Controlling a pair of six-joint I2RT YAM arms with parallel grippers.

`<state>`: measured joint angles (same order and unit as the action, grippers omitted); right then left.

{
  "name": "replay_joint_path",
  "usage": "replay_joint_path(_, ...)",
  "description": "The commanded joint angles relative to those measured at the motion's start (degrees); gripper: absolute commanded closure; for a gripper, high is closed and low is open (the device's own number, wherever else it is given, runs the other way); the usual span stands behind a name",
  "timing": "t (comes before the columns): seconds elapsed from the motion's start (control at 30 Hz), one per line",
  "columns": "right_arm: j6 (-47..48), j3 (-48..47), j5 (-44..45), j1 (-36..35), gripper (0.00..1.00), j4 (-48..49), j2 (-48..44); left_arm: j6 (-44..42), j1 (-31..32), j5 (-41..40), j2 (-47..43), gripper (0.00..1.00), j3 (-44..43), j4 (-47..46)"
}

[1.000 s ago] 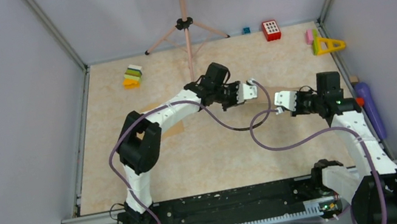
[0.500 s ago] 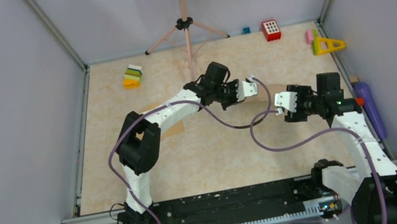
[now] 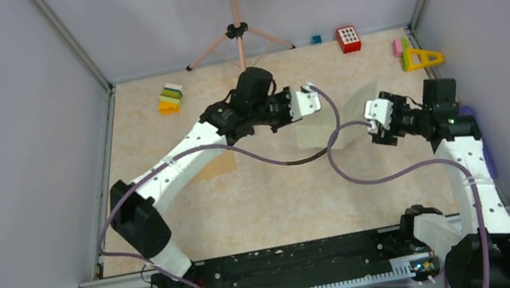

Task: Place the letter into the envelope and seal it
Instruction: Fold the letter.

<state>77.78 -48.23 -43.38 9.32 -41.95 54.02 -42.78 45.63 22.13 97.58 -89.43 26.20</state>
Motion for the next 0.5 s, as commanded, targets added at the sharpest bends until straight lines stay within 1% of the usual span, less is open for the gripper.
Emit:
replay_joint_path(0.0, -8.02, -8.24, -13.84, 1.81, 0.29, -0.01, 0.99, -0.39, 0.97, -3.06, -5.68, 1.0, -1.96, 6.0)
replay_joint_path(0.1, -7.88, -13.38, -19.28, 1.84, 0.29, -5.23, 0.8, -1.18, 1.6, -5.55, -7.19, 1.0, -5.17, 12.19)
replay_joint_path(0.17, -6.21, -16.98, -21.09, 1.8, 0.25, -10.25, 0.59, -2.55, 2.3, -7.82, -8.11, 1.0, -6.54, 16.3)
replay_joint_path(0.2, -5.09, -18.85, -21.97, 1.83, 0.22, -12.8, 0.49, -3.36, 2.62, -9.12, -8.46, 1.0, -6.97, 18.23)
replay_joint_path(0.3, -3.66, -22.49, -24.12, 1.84, 0.06, -18.36, -0.47, -4.69, 3.42, -12.79, -10.14, 1.0, -6.66, 22.06)
replay_joint_path(0.33, -3.29, -22.3, -25.48, 1.76, 0.02, -19.16, -1.01, -5.31, 3.72, -13.52, -10.73, 1.0, -6.5, 23.42)
replay_joint_path(0.4, -2.8, -20.19, -29.65, 1.71, 0.01, -18.81, -2.48, -6.76, 4.88, -15.18, -11.89, 1.0, -6.38, 26.56)
replay_joint_path(0.43, -4.89, -18.73, -31.74, 1.37, 0.01, -17.29, -3.01, -7.46, 5.71, -16.56, -12.35, 1.0, -6.3, 28.18)
replay_joint_path(0.47, -8.91, -17.37, -33.22, 0.57, 0.01, -14.11, -3.53, -7.95, 6.69, -18.1, -12.72, 1.0, -6.21, 29.38)
